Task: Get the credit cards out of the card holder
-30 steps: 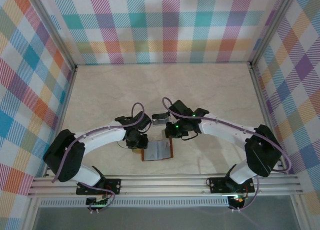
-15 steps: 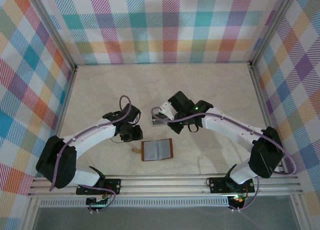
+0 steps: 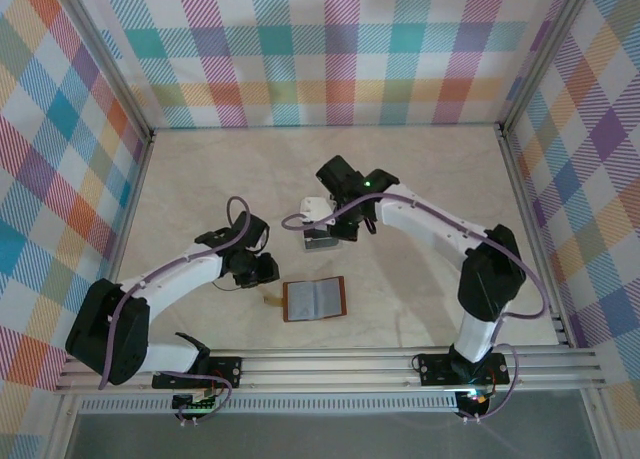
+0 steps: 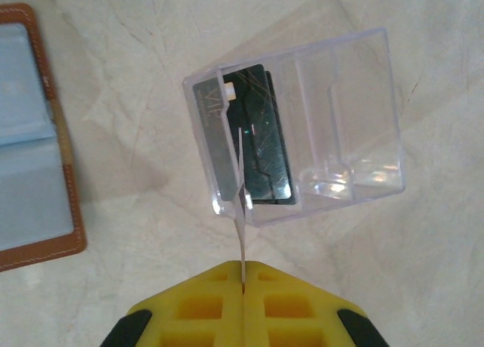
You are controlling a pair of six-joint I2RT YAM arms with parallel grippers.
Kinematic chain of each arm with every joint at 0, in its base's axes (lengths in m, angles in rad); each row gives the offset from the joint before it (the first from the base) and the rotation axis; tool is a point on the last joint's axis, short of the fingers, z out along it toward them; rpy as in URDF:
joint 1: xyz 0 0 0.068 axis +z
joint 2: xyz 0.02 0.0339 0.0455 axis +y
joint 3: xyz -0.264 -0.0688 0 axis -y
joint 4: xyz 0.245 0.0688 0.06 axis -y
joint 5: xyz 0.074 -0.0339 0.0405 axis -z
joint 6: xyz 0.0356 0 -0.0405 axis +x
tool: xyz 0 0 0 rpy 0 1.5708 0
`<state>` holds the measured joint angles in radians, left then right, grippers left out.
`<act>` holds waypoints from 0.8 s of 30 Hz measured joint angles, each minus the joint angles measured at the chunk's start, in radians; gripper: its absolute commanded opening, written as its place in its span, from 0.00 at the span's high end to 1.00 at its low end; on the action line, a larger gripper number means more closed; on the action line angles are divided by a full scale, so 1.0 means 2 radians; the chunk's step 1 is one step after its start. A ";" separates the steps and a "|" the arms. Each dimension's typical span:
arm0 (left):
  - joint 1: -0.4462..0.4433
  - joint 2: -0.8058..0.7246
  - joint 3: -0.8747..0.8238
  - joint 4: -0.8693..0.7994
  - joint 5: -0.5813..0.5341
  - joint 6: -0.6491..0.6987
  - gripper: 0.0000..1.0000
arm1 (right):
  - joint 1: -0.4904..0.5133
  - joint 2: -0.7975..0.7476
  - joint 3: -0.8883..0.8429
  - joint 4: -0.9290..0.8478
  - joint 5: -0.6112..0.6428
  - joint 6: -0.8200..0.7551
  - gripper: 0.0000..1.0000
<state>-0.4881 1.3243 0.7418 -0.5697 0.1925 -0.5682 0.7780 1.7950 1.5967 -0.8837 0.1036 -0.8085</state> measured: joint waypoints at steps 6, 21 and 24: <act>0.000 -0.020 -0.001 -0.001 0.000 0.000 0.74 | -0.003 0.076 0.096 -0.032 0.001 -0.035 1.00; 0.000 -0.042 -0.007 -0.003 0.000 -0.006 0.73 | -0.006 0.184 0.225 -0.100 0.003 -0.074 1.00; 0.000 -0.043 -0.008 -0.003 0.001 -0.006 0.73 | -0.006 0.201 0.240 -0.108 0.004 -0.075 1.00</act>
<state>-0.4873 1.2392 0.7265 -0.5762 0.1936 -0.5797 0.7650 2.1971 2.0758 -1.0996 0.1123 -0.9592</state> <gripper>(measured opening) 0.265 0.067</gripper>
